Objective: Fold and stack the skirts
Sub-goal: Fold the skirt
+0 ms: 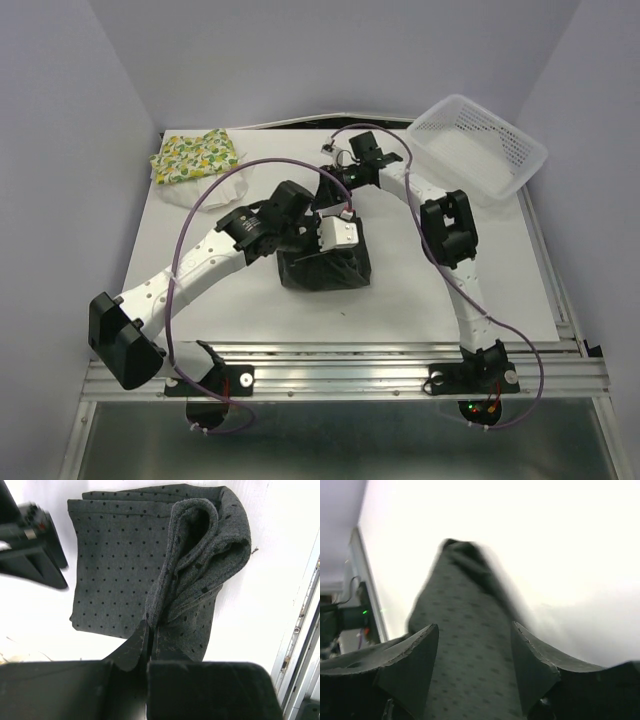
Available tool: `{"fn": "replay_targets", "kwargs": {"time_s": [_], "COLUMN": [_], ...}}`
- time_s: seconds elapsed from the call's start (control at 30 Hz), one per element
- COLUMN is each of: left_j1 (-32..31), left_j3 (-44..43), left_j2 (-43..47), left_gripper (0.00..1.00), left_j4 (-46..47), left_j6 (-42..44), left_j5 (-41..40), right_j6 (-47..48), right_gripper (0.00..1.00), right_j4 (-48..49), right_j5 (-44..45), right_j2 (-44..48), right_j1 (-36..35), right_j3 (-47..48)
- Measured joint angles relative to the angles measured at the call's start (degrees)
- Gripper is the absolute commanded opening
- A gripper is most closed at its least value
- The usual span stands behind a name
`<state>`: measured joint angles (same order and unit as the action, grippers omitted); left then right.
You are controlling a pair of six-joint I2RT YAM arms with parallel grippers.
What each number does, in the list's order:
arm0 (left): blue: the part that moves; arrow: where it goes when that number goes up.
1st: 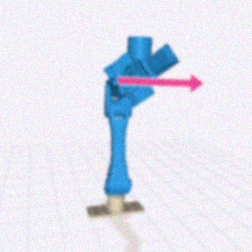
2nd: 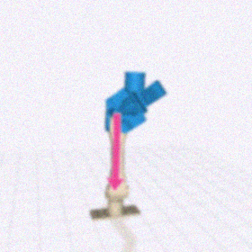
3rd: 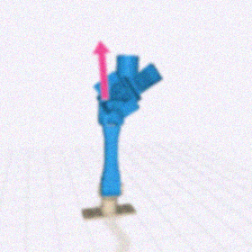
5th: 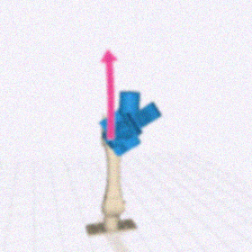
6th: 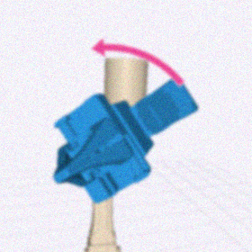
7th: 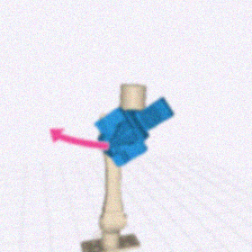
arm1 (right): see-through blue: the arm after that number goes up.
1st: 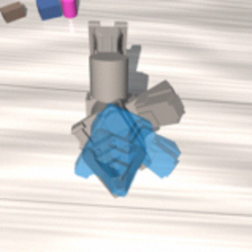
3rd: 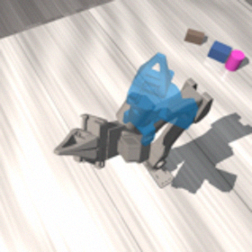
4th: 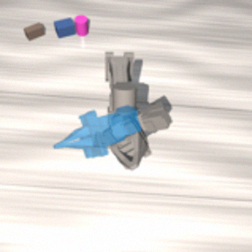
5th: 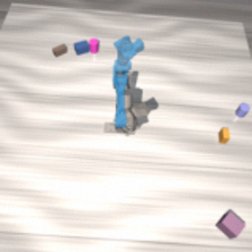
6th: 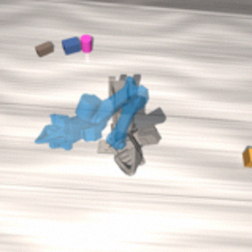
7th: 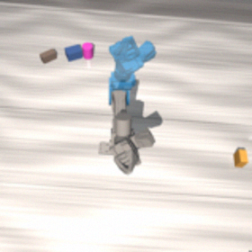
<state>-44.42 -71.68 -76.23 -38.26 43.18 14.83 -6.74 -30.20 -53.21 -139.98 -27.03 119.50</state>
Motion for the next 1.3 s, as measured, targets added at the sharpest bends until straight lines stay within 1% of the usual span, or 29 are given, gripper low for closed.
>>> {"fn": "replay_targets", "kwargs": {"time_s": [0.1,0.13,0.17,0.2,0.27,0.3,0.37,0.43,0.47,0.57,0.67,0.83,1.1,1.3], "left_j1": [-0.13,-0.15,-0.15,-0.15,-0.13,-0.13,-0.09,0.35,0.5,1.16,1.53,2.14,3.69,4.35], "left_j3": [-0.07,-0.11,-0.26,-0.55,-1.16,-1.66,-2.6,-3.23,-3.43,-3.72,-3.82,-3.56,0.59,5.81], "left_j2": [0.0,0.0,-0.02,-0.13,-0.44,-0.74,-1.53,-2.4,-2.82,-5.18,-8.35,-12.59,-16.52,-18.91], "left_gripper": [0.0,0.0,0.0,0.0,0.0,0.0,0.0,0.0,0.0,0.0,0.0,0.0,0.0,0.0], "left_j4": [-0.33,-0.37,-0.55,-0.76,-0.83,-0.9,-0.83,-0.5,-0.17,1.88,4.48,8.31,18.18,26.43], "left_j6": [-0.2,-0.22,-0.24,-0.24,-0.28,-0.31,-0.39,-0.63,-0.68,-1.25,-1.73,-1.81,-2.1,-1.64], "left_j5": [0.31,0.42,0.5,0.57,0.55,0.48,-0.07,-0.68,-1.01,-3.91,-7.04,-10.95,-16.02,-19.06], "right_j6": [0.31,0.33,0.28,0.04,-0.83,-1.27,-1.31,-1.4,-1.53,-1.62,-1.57,-1.27,-1.01,-1.03], "right_gripper": [0.61,0.58,0.58,0.54,0.48,0.42,0.37,0.34,0.32,0.27,0.26,0.22,0.22,0.22], "right_j4": [-0.09,-0.2,-0.28,0.02,0.94,1.46,2.64,4.48,4.55,5.66,5.6,5.66,5.6,5.57], "right_j5": [2.51,3.1,3.52,3.21,1.6,0.61,-0.72,-3.02,-4.85,-8.0,-10.29,-11.76,-12.17,-12.26], "right_j2": [-2.29,-3.13,-4.09,-4.87,-5.68,-5.68,-5.68,-5.49,-5.33,-3.58,-2.32,-1.57,-1.36,-1.18], "right_j1": [3.52,3.98,4.24,4.37,4.02,3.61,2.95,2.51,2.38,1.88,1.44,1.27,1.27,1.27], "right_j3": [0.81,0.81,0.81,0.74,0.46,0.0,-1.16,-4.11,-5.75,-11.02,-14.86,-17.25,-17.75,-18.03]}}
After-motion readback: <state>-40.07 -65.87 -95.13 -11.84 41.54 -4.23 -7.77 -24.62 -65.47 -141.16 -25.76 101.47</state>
